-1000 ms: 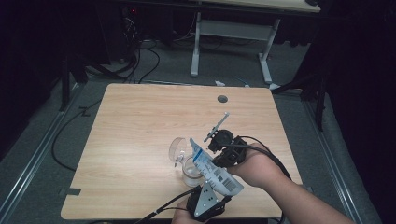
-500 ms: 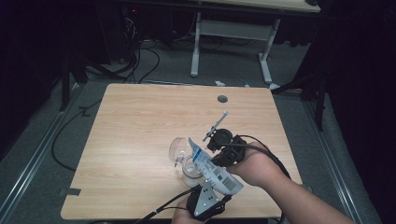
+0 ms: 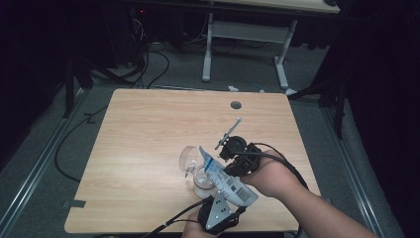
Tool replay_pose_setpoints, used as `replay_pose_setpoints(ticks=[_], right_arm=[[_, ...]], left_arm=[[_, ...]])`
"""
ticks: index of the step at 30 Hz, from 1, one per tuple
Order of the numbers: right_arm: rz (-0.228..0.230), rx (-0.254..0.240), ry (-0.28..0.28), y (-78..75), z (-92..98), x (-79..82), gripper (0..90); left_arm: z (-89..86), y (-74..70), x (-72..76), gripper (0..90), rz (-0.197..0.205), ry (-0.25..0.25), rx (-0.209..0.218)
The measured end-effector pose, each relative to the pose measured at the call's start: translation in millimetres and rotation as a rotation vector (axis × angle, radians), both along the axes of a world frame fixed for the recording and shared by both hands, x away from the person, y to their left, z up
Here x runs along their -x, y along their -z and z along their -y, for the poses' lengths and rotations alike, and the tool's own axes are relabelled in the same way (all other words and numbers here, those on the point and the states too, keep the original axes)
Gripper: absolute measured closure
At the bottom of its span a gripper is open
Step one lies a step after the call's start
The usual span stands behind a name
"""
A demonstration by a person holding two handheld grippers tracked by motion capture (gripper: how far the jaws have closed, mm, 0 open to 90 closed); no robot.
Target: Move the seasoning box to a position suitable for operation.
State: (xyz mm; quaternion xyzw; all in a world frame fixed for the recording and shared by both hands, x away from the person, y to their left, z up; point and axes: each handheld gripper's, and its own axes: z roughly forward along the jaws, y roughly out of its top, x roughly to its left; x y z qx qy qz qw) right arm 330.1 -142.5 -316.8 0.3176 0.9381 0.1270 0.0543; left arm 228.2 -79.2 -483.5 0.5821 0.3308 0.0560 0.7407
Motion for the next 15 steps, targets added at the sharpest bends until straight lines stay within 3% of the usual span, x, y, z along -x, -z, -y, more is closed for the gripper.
replay_pose_setpoints(ticks=[15], right_arm=[[0.003, 0.001, -0.005, -0.9, -1.9, -0.4, 90.0]], left_arm=[[-0.5, -1.1, -0.4, 59.9, 0.000, -0.003, 0.011]])
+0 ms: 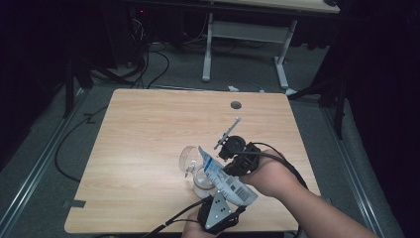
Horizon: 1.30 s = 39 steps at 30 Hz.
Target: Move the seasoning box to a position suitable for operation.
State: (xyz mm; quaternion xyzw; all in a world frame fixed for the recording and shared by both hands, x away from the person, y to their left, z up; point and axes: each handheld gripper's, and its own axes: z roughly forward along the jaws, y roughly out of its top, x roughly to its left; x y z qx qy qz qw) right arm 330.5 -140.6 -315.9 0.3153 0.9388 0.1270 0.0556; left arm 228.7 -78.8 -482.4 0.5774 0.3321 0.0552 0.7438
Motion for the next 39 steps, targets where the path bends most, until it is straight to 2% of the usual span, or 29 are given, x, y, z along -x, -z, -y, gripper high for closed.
replay_pose_setpoints(ticks=[39], right_arm=[[0.009, 0.010, -0.011, -1.8, -2.3, -0.2, 90.0]], left_arm=[[0.6, -2.3, -1.1, 60.0, 0.003, -0.001, 0.004]])
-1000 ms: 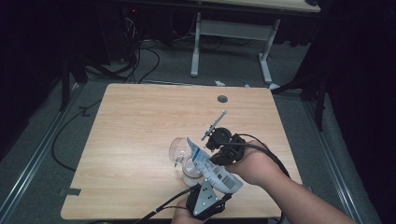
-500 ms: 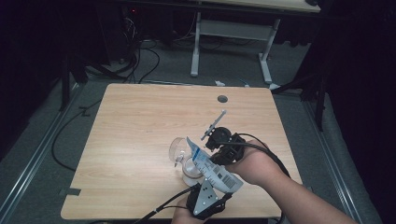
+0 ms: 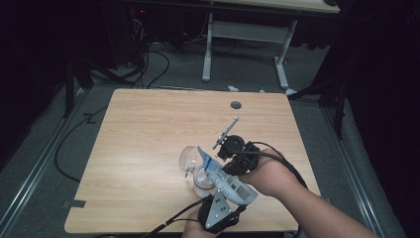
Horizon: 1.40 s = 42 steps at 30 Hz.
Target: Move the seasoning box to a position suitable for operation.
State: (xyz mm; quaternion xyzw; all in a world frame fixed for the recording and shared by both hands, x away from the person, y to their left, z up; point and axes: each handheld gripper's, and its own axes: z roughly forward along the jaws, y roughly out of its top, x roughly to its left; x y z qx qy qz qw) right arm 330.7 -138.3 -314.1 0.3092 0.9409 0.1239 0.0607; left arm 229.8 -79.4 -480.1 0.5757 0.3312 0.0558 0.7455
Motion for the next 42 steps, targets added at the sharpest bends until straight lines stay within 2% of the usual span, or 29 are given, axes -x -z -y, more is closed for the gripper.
replay_pose_setpoints(ticks=[42], right_arm=[[0.008, 0.003, -0.012, -2.5, -6.3, -2.1, 90.0]], left_arm=[[-2.5, -2.7, -2.6, 60.0, 0.004, -0.015, 0.018]])
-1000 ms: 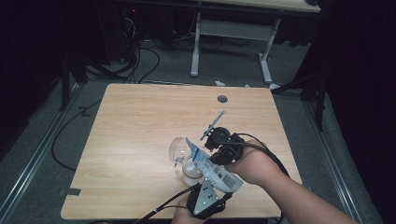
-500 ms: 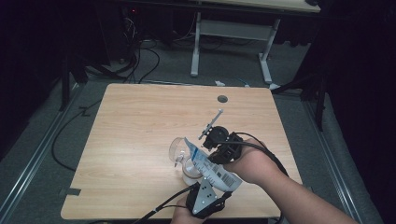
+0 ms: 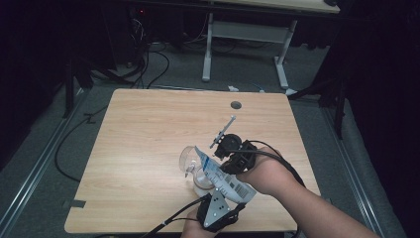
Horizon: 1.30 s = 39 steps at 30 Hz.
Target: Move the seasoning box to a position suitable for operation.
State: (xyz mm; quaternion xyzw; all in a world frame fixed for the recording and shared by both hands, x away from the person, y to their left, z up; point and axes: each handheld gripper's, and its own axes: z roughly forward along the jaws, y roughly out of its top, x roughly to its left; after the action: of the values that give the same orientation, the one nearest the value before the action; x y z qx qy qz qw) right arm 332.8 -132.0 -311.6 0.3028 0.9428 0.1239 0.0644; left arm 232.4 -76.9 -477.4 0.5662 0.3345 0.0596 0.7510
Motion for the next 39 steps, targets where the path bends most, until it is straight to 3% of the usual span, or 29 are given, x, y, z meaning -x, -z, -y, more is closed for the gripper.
replay_pose_setpoints(ticks=[39], right_arm=[[0.003, 0.004, -0.003, -0.9, 0.3, 0.1, 90.0]], left_arm=[[1.0, -2.6, -0.2, 60.0, -0.007, 0.009, 0.008]])
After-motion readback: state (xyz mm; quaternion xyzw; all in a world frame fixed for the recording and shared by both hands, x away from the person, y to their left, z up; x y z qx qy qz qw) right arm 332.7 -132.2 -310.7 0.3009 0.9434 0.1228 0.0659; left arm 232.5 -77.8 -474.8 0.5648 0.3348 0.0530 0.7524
